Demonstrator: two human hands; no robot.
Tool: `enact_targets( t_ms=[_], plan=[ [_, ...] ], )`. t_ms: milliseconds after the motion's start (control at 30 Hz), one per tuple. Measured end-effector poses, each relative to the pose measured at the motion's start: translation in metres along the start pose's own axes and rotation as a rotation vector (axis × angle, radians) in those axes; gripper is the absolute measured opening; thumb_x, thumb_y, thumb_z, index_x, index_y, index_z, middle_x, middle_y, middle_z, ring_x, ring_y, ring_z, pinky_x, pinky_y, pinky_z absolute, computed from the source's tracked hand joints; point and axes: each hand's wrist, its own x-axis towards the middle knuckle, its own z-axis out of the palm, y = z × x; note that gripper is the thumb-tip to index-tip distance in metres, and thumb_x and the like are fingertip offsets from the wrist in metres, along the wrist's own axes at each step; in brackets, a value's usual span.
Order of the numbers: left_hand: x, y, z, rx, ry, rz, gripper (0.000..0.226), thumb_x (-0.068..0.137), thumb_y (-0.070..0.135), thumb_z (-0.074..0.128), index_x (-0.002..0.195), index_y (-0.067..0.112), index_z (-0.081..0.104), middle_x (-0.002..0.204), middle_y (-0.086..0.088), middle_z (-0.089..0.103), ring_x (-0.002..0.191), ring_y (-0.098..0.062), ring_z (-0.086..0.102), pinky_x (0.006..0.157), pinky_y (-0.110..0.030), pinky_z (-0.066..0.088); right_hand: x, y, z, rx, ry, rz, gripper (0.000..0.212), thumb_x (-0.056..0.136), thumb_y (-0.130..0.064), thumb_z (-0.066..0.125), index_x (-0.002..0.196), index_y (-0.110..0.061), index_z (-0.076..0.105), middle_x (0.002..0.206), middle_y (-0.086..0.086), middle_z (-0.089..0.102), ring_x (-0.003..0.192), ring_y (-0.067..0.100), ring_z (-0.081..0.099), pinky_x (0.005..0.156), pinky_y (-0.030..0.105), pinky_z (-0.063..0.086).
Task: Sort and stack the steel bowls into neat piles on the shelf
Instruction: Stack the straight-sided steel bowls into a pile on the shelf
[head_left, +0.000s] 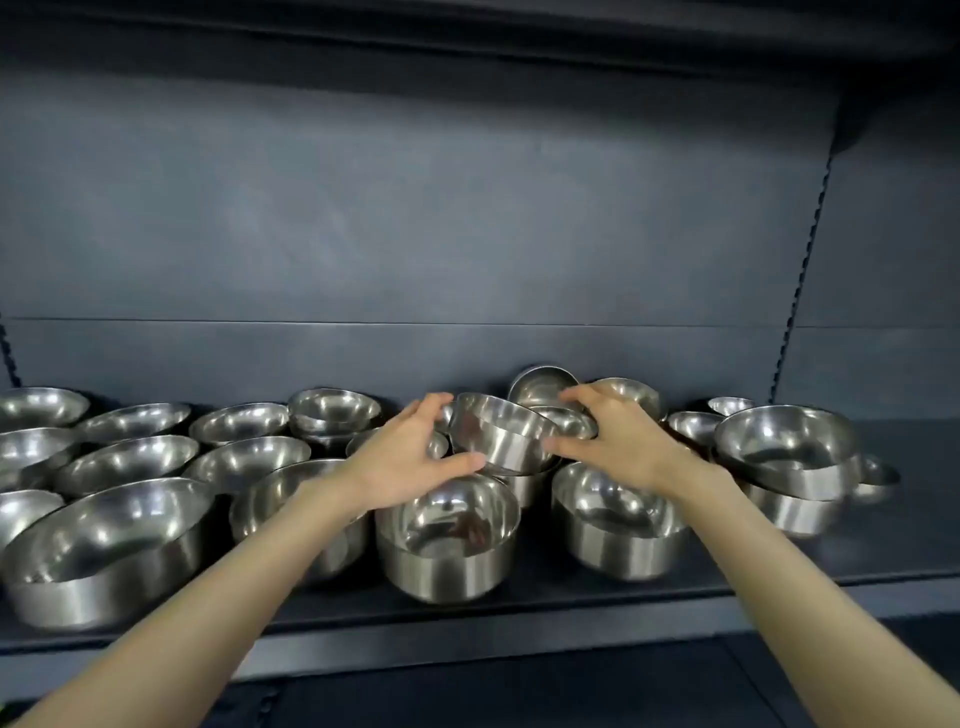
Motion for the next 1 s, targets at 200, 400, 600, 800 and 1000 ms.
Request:
enact_targets(
  t_ms=[200, 400, 600, 800, 1000],
  plan=[
    [0.022, -0.014, 0.014, -0.086, -0.066, -0.05, 0.075, 0.079, 0.052, 0.069, 0.139, 0.023, 0.035, 0.126, 0.013, 0.045, 0.114, -0.001, 0.044, 0.091, -0.017, 0.031, 0.019, 0.018, 0.011, 0.227, -0.102, 0.042, 0.066, 0.072, -0.051, 0.078, 0.128, -0.034, 0.048, 0.12, -0.016, 0.053, 0.113, 0.005, 0.05, 0.082, 0.015, 0.039],
    [0.035, -0.016, 0.018, -0.116, -0.079, -0.104, 0.062, 0.078, 0.052, 0.069, 0.128, 0.03, 0.041, 0.097, 0.033, 0.048, 0.085, 0.023, 0.049, 0.068, 0.006, 0.034, 0.031, 0.036, 0.017, 0.443, -0.221, 0.052, 0.07, 0.056, -0.052, 0.082, 0.116, -0.044, 0.045, 0.108, -0.025, 0.055, 0.09, -0.024, 0.054, 0.069, 0.001, 0.043],
    [0.038, -0.019, 0.02, -0.149, -0.126, -0.174, 0.074, 0.075, 0.054, 0.07, 0.134, 0.022, 0.039, 0.106, 0.023, 0.058, 0.097, 0.005, 0.06, 0.089, -0.013, 0.046, 0.039, 0.044, 0.02, 0.536, -0.261, 0.015, 0.072, 0.054, -0.044, 0.083, 0.115, -0.041, 0.047, 0.108, -0.019, 0.061, 0.087, -0.016, 0.063, 0.069, 0.001, 0.044],
    [0.038, -0.017, 0.022, -0.074, -0.185, -0.219, 0.07, 0.072, 0.062, 0.069, 0.123, 0.024, 0.039, 0.104, 0.024, 0.055, 0.095, 0.013, 0.051, 0.074, -0.006, 0.041, 0.042, 0.046, 0.016, 0.487, -0.234, 0.002, 0.081, 0.046, -0.052, 0.083, 0.117, -0.045, 0.044, 0.11, -0.024, 0.052, 0.088, -0.02, 0.06, 0.072, 0.001, 0.044],
    [0.04, -0.017, 0.02, -0.172, -0.178, -0.239, 0.067, 0.071, 0.053, 0.075, 0.122, 0.025, 0.042, 0.106, 0.022, 0.056, 0.096, 0.013, 0.052, 0.069, -0.003, 0.04, 0.045, 0.051, 0.021, 0.547, -0.331, 0.052, 0.074, 0.06, -0.039, 0.086, 0.12, -0.039, 0.043, 0.1, -0.016, 0.071, 0.088, -0.002, 0.07, 0.074, 0.009, 0.049]
  ],
)
